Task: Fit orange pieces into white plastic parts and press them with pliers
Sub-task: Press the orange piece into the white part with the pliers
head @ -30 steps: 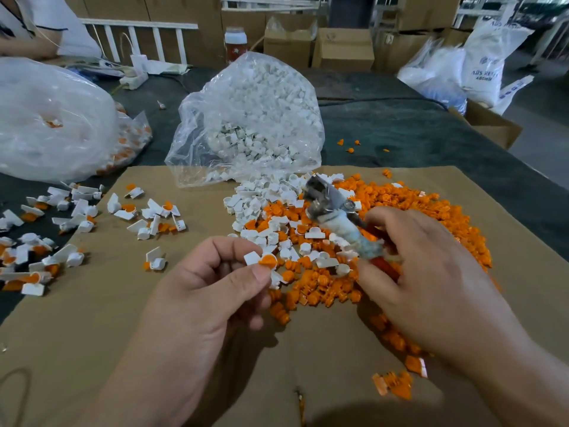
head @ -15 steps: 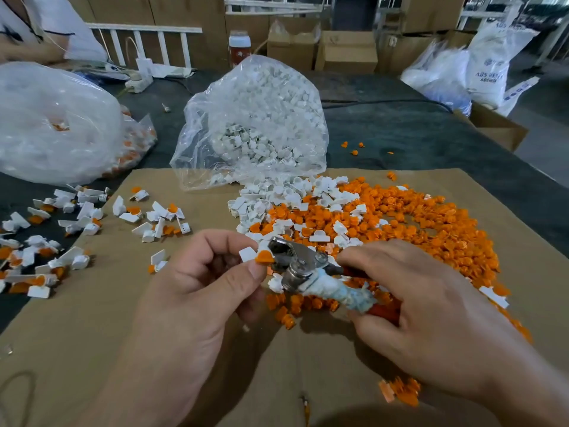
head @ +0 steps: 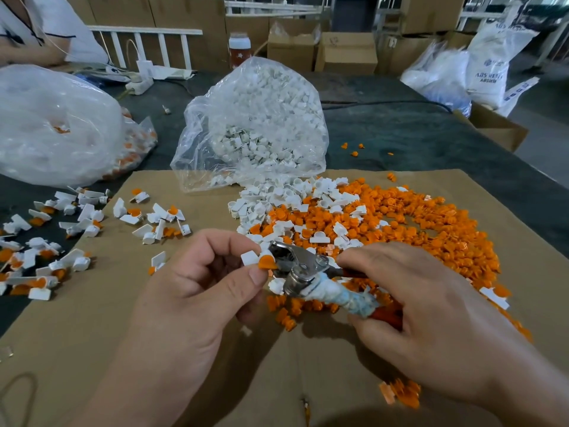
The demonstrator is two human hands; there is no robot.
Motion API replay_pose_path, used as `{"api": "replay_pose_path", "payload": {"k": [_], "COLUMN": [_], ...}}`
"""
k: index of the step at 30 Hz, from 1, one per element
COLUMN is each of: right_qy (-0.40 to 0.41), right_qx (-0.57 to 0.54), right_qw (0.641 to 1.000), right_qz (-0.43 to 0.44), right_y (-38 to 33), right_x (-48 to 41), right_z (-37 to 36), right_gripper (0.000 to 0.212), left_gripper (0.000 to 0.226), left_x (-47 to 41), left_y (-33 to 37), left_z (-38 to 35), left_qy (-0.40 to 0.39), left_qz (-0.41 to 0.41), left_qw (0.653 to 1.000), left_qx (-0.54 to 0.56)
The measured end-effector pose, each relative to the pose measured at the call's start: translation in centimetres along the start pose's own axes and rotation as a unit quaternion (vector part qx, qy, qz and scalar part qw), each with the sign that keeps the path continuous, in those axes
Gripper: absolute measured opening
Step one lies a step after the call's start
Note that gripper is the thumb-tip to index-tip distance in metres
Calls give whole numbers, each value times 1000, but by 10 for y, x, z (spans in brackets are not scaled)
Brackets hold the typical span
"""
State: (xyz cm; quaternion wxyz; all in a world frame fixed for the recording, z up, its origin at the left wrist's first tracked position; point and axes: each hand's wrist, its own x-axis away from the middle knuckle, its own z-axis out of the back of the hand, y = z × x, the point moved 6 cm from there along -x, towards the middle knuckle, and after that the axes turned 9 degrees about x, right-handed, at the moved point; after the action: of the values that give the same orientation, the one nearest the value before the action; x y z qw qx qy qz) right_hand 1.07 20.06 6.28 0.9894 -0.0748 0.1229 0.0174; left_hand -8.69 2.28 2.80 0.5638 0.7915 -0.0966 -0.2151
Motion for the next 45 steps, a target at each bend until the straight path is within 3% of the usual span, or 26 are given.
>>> {"api": "replay_pose_path", "payload": {"k": [4,8,19,25,34,40,45], "right_qy": [2,-5,-28,-9,16,-3,-36], "right_qx": [-4,-2,18,40,48,39,127], "right_qw": [1000,1000,999,999,999,999,989], "right_qz": [6,12,2,12,-6,-36,-71], "right_y": [-4,-5,-3,-5,-12,-4,15], "right_x": [1,1,0,-1,0,0,-6], "right_z": [3,4,-2,2,7,-2,-14], "right_gripper": [53,52,50,33,23,32,69], "left_gripper": [37,21,23,22,18,8,20], "left_x": [1,1,2,1,2,4,1], "left_y": [0,1,0,-1,3,4,-13], "left_z": [0,-2,-1,-1,3,5,17], "left_qy": [-24,-37,-42,-49,-46,13,75], "left_qz": [2,-10,-6,-11,-25,-19,104], "left_qw": [1000,999,999,998,998,997,985], "left_qx": [7,-9,-33,-35,-45,-77,-115]}}
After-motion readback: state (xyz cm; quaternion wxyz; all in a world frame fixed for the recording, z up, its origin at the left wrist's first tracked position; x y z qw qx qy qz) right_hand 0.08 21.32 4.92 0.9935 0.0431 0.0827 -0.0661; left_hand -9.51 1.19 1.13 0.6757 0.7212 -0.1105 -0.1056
